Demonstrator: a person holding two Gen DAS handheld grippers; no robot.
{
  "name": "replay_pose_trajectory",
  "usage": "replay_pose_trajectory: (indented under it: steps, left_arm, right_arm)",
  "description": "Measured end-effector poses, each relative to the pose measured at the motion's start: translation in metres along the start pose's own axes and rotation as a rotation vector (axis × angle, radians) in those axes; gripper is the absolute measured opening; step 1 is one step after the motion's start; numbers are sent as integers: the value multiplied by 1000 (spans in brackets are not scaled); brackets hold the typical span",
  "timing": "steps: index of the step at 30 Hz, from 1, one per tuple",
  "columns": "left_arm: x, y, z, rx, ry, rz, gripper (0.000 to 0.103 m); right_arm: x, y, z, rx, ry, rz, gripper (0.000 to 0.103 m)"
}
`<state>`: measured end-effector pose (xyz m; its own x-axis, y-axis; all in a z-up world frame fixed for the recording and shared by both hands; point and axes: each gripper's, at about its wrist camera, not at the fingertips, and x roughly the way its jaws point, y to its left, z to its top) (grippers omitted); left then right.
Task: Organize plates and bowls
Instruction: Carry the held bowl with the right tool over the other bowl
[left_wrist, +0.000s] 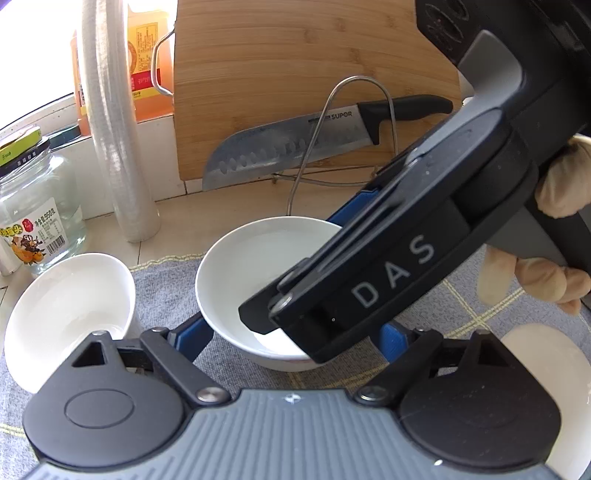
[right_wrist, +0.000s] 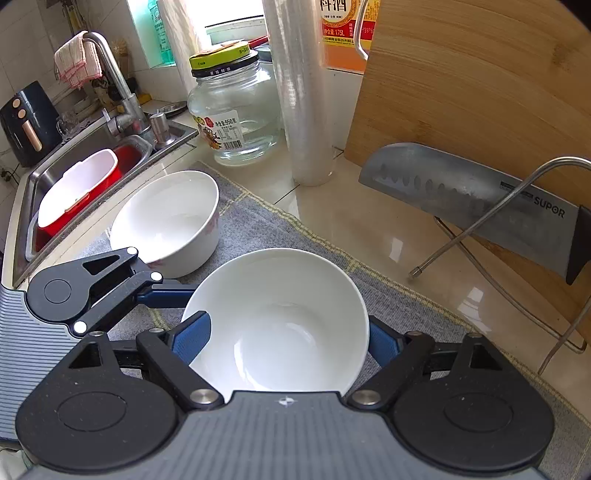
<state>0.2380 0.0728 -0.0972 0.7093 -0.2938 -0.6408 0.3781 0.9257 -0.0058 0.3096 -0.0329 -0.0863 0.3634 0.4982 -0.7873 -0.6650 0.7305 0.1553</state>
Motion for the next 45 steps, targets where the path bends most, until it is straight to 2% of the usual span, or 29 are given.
replay_pose_trajectory:
  steps: [9, 21, 29, 45]
  left_arm:
    - [-14, -2, 9, 17, 0, -5, 90]
    - [-50, -17, 13, 33, -3, -21, 90]
    - [-74, -32, 9, 54, -4, -41, 90]
    - [-104, -68, -4, 99, -13, -85, 90]
  right_arm:
    - [-17, 4, 0, 3, -21, 8, 92]
    - [-62, 26, -10, -10, -68, 13, 92]
    - [-90, 41, -28, -8, -102, 2, 92]
    - [-124, 54, -67, 19, -108, -35, 92]
